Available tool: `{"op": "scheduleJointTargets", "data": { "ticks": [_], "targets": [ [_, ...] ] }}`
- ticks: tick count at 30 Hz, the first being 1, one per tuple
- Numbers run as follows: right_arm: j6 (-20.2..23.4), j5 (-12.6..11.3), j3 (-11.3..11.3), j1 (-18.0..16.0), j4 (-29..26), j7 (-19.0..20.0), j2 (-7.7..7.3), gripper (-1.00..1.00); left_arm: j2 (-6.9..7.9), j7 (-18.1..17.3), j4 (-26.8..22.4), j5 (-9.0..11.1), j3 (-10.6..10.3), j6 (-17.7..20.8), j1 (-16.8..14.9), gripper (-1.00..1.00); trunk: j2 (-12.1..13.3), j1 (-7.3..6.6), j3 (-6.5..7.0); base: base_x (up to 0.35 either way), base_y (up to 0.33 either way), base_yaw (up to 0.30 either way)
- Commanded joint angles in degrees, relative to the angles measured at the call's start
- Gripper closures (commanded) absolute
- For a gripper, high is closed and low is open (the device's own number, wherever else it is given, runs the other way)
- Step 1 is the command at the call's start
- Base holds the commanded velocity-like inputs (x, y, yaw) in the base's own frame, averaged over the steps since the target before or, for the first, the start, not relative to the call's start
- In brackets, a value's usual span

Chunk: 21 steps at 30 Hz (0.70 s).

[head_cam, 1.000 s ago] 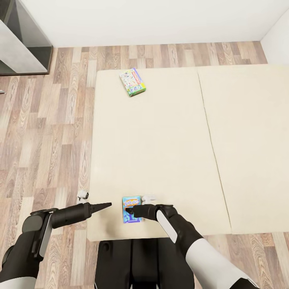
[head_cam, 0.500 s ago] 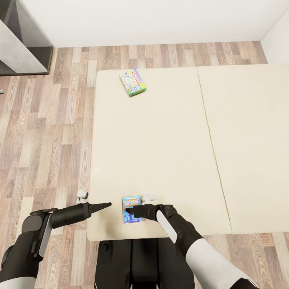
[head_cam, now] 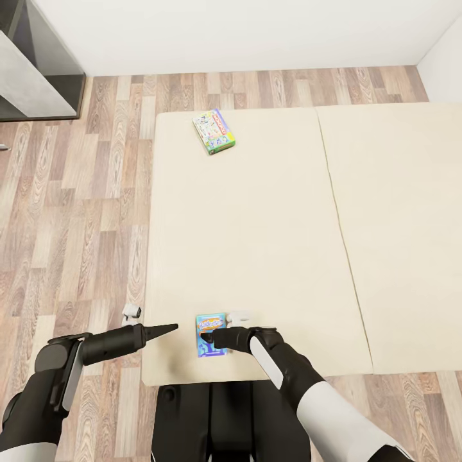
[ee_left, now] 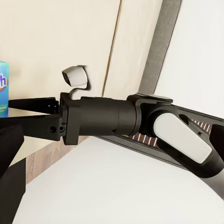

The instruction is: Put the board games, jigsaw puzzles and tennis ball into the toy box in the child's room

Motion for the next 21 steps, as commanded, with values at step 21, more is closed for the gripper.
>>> {"op": "scheduleJointTargets", "data": {
  "ticks": [21],
  "targets": [
    [0.2, -0.5, -0.1, 0.0, 0.0, 0.0, 0.0, -1.0, -0.1, -0.2, 0.0, -0.1, 0.0, 0.6, 0.0, -1.0, -0.1, 0.03, -0.05, 0.0, 0.032, 0.022]
  ]
}}
